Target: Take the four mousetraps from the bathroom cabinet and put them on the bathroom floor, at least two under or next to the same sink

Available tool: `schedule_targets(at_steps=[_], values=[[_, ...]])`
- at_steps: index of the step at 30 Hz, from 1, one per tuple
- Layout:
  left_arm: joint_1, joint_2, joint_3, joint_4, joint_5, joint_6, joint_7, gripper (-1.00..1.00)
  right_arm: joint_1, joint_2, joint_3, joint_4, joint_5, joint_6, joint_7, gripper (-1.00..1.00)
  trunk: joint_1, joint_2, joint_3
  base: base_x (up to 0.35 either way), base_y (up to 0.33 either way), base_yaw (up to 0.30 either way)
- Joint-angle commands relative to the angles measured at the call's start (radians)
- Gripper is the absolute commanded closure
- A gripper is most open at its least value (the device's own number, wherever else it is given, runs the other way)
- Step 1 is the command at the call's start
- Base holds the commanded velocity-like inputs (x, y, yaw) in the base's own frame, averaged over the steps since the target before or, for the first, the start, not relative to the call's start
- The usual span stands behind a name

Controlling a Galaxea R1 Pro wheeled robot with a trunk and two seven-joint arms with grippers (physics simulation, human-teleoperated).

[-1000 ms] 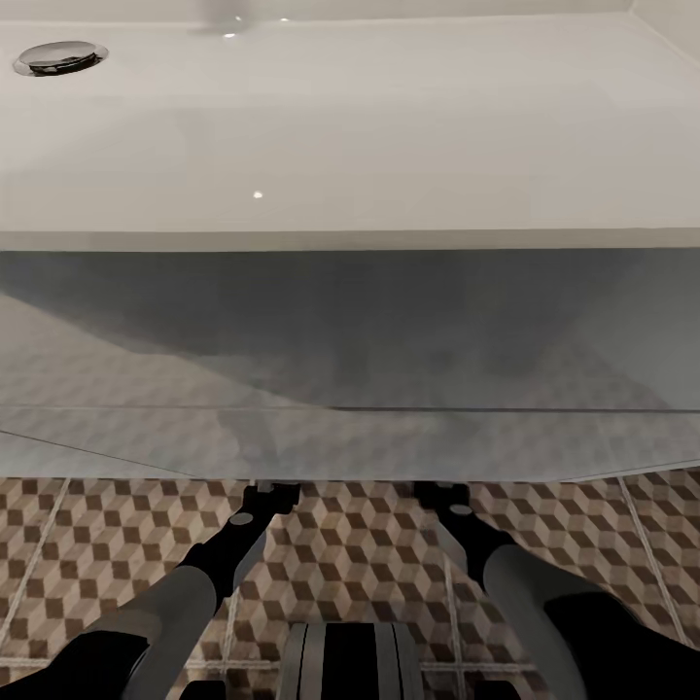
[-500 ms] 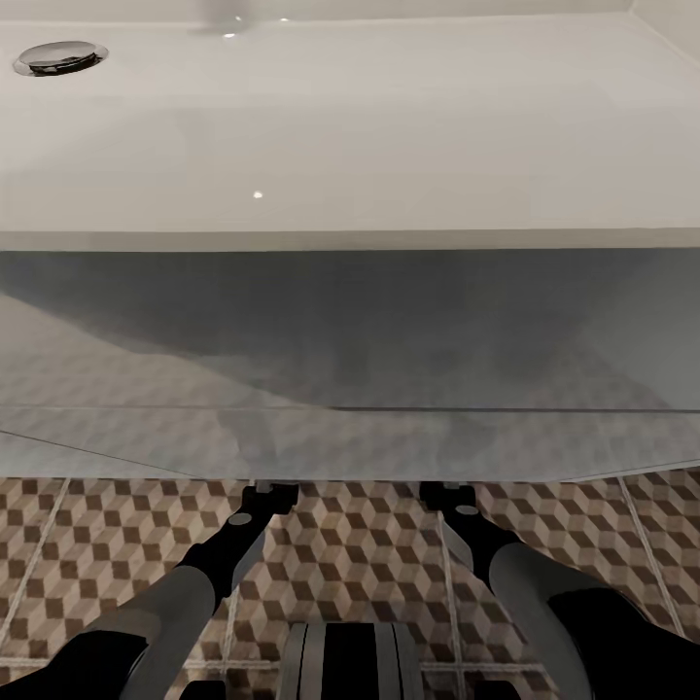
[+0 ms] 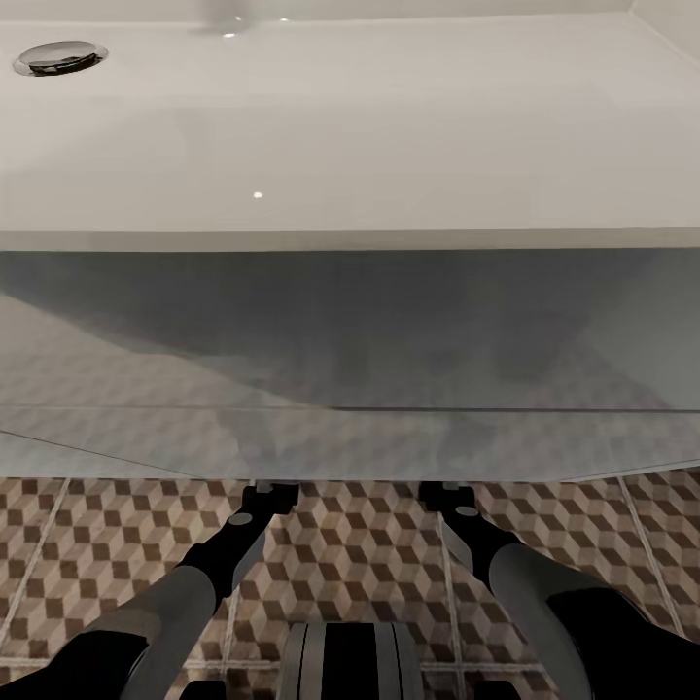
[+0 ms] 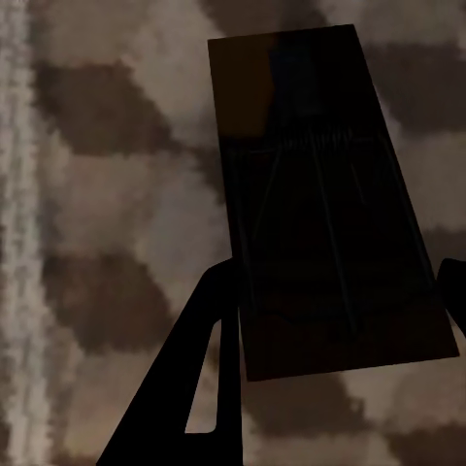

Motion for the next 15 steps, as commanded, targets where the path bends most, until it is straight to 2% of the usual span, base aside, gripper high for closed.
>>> schedule_targets(at_steps=[1, 15], values=[[0.000, 0.000, -0.008, 0.001, -0.004, -0.003, 0.010, 1.00, -0.001, 0.000, 0.007, 0.001, -0.012, -0.005, 0.003, 1.00, 0.000, 0.000, 0.000, 0.000, 0.000, 0.000], [0.000, 0.002, -0.009, 0.001, -0.005, -0.004, 0.009, 1.00, -0.001, -0.001, -0.022, 0.007, -0.013, -0.001, 0.019, 1.00, 0.000, 0.000, 0.000, 0.000, 0.000, 0.000]])
